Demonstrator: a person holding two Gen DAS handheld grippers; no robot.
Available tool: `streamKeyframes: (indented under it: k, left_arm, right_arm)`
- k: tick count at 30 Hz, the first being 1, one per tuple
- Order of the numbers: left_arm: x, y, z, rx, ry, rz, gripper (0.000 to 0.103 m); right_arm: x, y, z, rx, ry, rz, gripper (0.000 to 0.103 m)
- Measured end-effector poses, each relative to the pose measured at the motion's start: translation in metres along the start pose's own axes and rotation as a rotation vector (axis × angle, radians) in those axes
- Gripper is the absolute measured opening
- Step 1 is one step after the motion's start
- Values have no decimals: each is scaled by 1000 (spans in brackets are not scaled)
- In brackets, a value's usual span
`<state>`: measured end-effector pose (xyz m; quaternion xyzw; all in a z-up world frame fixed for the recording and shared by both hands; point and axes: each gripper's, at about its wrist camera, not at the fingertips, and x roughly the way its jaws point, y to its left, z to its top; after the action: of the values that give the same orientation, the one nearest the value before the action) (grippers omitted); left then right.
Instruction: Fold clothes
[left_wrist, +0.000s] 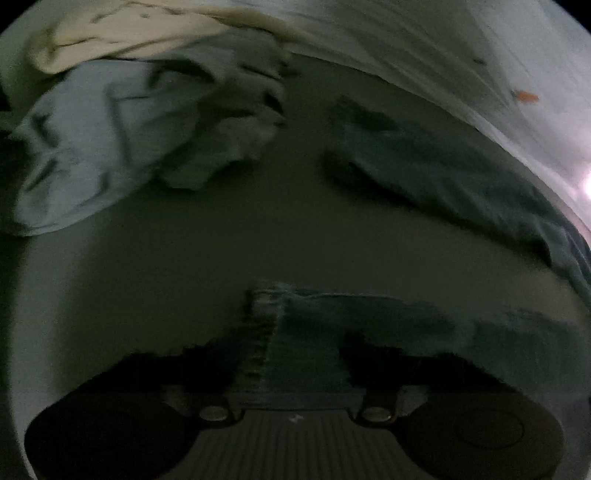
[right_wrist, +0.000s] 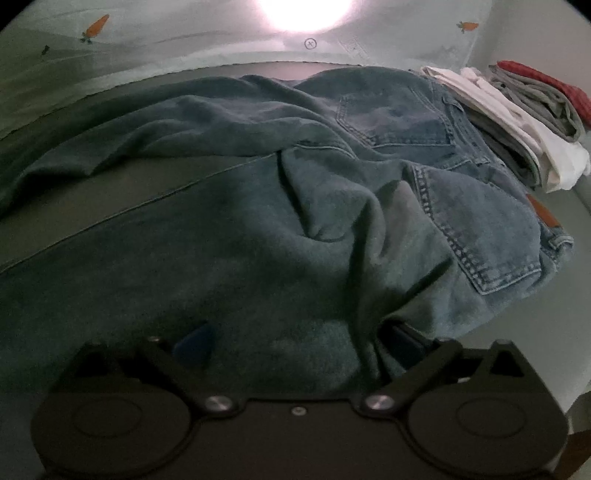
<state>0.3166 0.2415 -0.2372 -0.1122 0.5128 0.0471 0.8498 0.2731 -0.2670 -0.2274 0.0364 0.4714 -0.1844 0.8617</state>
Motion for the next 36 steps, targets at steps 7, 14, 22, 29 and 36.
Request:
streamKeyframes:
  k: [7, 14, 22, 29, 36]
  left_arm:
    - [-5, 3, 29, -7, -73, 173, 0]
    - [-7, 31, 72, -32, -65, 153, 1]
    - [-5, 15, 31, -8, -20, -12, 49]
    - [10, 10, 12, -60, -22, -32, 33]
    - [-6, 7, 29, -146, -111, 34, 9]
  right_arm:
    - [-7, 6, 2, -7, 35, -40, 102]
    - [-15, -2, 7, 60, 18, -35, 102]
    - [-12, -7, 4, 112, 24, -28, 102]
    - [-6, -4, 6, 64, 38, -11, 102]
    - [-19, -14, 9, 85, -7, -10, 102]
